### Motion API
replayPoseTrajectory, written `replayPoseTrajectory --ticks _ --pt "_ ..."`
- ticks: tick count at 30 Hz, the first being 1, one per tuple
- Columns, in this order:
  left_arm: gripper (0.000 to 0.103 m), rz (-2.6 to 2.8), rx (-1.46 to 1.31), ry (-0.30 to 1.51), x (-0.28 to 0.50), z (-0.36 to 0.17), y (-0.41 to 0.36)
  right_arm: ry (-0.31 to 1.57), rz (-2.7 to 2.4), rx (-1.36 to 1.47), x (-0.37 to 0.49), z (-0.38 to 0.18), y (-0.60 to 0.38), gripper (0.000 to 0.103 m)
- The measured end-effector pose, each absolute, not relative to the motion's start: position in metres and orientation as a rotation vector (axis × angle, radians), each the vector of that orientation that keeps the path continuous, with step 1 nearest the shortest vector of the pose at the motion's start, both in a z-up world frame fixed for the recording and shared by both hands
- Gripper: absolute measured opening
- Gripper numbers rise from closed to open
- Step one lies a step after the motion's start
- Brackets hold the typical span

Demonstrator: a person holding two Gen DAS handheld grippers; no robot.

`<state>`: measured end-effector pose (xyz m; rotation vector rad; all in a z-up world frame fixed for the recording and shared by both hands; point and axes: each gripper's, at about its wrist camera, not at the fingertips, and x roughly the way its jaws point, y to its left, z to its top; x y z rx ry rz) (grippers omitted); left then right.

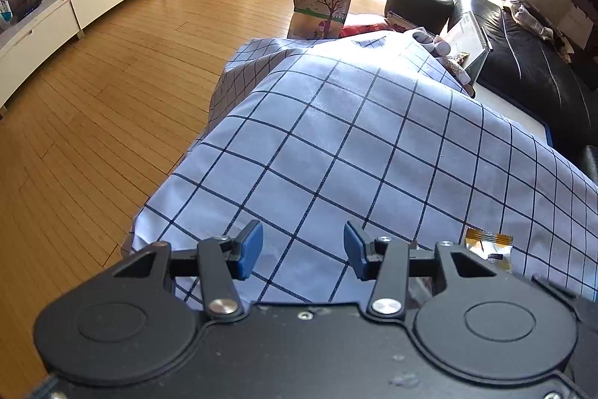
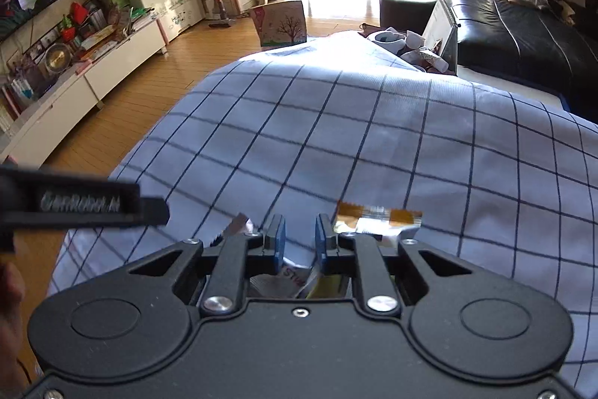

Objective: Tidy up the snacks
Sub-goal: 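Lower the right gripper onto the white hawthorn strips packet and close it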

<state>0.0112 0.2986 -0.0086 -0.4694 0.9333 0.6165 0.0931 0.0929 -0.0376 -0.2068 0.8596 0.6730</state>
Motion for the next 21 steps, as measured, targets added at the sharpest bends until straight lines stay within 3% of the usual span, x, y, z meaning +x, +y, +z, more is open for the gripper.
replayPoseTrajectory --ticks 6,11,14,21 --pt "0.049 0.532 -0.490 0.943 0.015 -0.009 0.287 0.850 0.724 -0.300 0.052 -0.039 0.057 0.025" --pt "0.049 0.478 -0.490 0.947 0.020 -0.007 0.276 0.832 0.704 -0.182 0.048 -0.028 0.038 0.026" --pt "0.049 0.502 -0.509 0.925 0.018 -0.002 0.279 0.774 0.720 -0.140 0.054 -0.020 0.048 0.033" --pt "0.049 0.573 -0.550 0.875 0.006 0.010 0.292 0.776 0.736 -0.171 0.063 -0.033 0.093 0.034"
